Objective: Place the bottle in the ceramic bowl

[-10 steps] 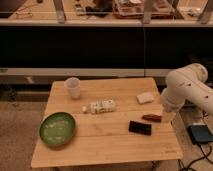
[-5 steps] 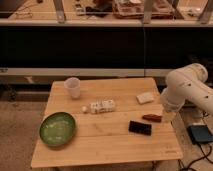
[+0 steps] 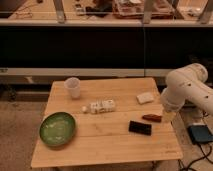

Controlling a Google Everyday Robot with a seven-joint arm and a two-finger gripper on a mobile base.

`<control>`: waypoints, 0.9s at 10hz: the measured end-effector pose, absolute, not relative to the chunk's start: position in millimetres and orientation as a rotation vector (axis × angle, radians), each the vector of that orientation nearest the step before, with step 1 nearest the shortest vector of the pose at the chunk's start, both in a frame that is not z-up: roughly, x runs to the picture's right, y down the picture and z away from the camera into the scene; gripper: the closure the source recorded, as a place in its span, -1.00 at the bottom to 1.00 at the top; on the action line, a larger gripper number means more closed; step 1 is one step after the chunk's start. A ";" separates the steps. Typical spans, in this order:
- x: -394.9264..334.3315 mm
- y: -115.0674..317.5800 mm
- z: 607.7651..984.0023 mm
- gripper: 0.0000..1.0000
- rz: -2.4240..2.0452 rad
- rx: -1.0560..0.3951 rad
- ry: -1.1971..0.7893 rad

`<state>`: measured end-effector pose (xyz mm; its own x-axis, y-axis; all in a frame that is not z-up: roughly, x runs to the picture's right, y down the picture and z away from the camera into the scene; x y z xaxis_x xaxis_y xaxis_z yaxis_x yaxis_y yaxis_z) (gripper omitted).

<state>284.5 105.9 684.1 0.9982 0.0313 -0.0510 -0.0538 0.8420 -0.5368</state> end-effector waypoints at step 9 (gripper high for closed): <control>174.0 -3.4 734.3 -0.30 0.126 -0.504 -0.186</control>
<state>174.0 -3.4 734.3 0.9753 0.1659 0.1460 -0.0744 0.8686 -0.4900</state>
